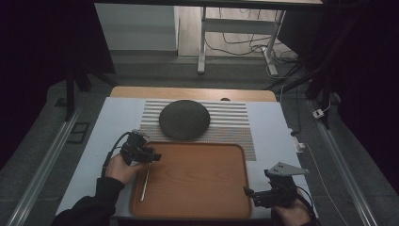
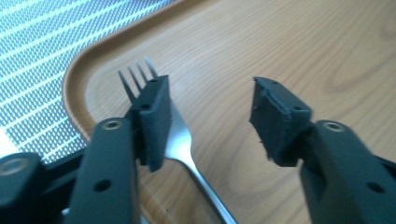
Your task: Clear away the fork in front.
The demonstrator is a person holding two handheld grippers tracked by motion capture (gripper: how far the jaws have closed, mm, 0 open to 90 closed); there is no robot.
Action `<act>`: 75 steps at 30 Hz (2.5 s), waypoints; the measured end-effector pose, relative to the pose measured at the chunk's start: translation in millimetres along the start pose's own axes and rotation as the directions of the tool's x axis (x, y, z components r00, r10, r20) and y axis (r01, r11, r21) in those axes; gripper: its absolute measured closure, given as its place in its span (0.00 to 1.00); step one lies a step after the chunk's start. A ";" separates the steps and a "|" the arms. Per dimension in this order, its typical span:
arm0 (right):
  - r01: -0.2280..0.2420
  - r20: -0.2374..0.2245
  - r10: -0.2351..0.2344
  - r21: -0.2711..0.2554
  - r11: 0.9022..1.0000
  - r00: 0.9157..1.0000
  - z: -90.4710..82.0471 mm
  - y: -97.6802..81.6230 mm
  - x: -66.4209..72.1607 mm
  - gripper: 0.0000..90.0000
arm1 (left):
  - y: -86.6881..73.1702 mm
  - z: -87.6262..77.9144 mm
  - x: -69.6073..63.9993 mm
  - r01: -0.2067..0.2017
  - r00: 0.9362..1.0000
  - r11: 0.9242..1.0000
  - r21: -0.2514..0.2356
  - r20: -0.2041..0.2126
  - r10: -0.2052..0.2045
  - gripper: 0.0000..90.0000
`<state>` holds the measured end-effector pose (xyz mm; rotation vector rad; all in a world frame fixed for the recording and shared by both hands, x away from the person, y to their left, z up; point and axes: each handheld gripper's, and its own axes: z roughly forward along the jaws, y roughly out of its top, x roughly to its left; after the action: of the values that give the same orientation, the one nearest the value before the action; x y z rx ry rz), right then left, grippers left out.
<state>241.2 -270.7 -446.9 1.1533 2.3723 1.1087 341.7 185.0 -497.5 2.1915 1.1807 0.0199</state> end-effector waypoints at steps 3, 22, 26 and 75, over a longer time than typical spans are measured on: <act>0.001 0.000 -0.001 -0.001 1.000 1.000 0.2 0.1 0.1 0.01 | -0.8 -3.6 -2.2 -0.023 1.000 1.000 -0.021 0.008 0.023 0.44; 0.003 -0.002 -0.003 0.001 1.000 1.000 0.1 0.0 0.0 0.01 | -17.2 -38.1 -21.4 -0.078 0.996 0.994 -0.079 0.027 0.081 0.11; 0.002 -0.003 -0.002 0.001 1.000 1.000 0.2 0.1 0.0 0.01 | -28.4 -48.7 -23.4 -0.082 0.996 0.992 -0.094 0.036 0.086 0.08; -0.006 -0.001 0.006 0.000 1.000 1.000 -0.1 0.1 0.2 0.01 | -144.5 -120.5 -11.3 0.065 0.998 0.973 -0.220 -0.009 -0.069 0.00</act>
<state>241.1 -270.5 -446.8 1.1605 2.3714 1.1109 191.1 296.5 -476.8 1.9610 1.2004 0.1343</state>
